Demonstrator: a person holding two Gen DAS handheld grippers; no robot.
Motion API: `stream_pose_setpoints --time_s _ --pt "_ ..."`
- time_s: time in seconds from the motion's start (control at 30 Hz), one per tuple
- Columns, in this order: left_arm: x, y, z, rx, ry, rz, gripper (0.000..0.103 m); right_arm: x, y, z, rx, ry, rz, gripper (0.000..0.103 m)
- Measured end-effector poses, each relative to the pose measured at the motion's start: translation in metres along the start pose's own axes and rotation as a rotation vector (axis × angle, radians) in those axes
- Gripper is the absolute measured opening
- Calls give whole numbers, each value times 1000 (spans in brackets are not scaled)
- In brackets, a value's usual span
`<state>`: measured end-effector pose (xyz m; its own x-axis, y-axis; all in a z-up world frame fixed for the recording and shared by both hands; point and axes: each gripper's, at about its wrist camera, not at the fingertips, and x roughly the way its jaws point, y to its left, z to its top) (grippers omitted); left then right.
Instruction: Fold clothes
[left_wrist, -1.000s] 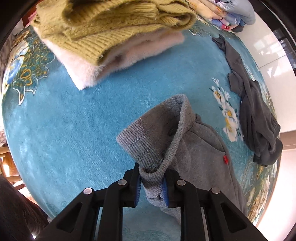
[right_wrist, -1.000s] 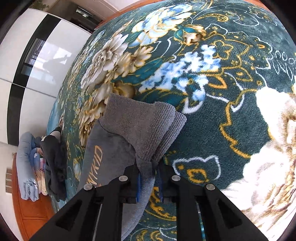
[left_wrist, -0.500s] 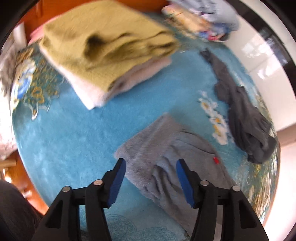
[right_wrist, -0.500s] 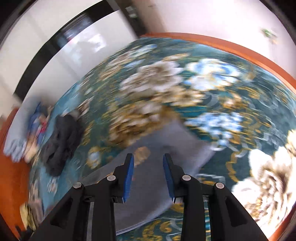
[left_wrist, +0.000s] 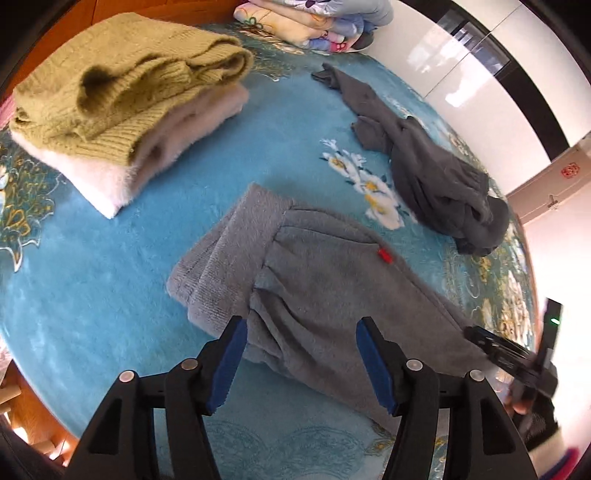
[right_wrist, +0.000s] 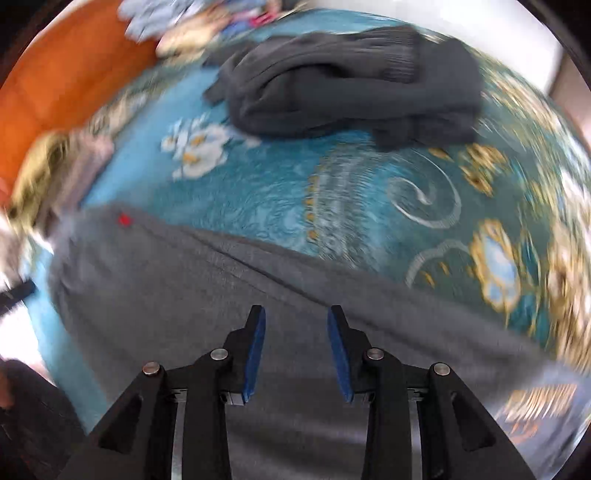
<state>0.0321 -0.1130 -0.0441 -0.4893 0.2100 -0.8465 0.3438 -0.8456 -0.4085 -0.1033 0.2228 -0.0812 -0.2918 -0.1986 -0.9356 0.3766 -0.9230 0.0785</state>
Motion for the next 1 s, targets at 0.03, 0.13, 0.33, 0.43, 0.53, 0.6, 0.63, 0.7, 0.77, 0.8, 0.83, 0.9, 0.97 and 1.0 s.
stream_pose_setpoints --time_s 0.03,0.13,0.33,0.43,0.53,0.6,0.63,0.7,0.77,0.8,0.83,0.9,0.97,1.0 --pt "0 2 0 1 1 -1 66 6 6 3 -43 26 -8 36" --pt "4 8 4 -16 12 -4 66 20 15 10 -143 75 -55 36" --pt "15 5 6 -43 21 -40 66 38 22 15 -245 168 -79 33" --pt "23 1 8 -44 36 -49 66 38 26 13 -273 193 -66 17" --pt "24 1 9 -52 38 -62 66 34 32 6 -319 198 -84 6" --pt "23 2 10 -64 30 -72 66 25 35 4 -346 173 -96 4" --pt "23 4 10 -71 26 -77 66 18 35 6 -356 150 -102 4" --pt "21 6 11 -86 20 -87 66 4 36 10 -375 104 -114 4" --pt "22 9 12 -98 23 -85 66 1 34 20 -361 89 -129 4" --pt "23 10 12 -102 26 -82 66 -1 33 25 -354 82 -137 4" --pt "23 10 12 -106 28 -78 66 -2 32 30 -347 75 -144 4" --pt "24 12 12 -113 32 -71 66 13 29 32 -329 110 -149 4" --pt "27 13 13 -122 37 -60 66 25 26 32 -307 130 -154 4" --pt "28 13 13 -124 40 -56 66 28 25 31 -293 135 -156 4"
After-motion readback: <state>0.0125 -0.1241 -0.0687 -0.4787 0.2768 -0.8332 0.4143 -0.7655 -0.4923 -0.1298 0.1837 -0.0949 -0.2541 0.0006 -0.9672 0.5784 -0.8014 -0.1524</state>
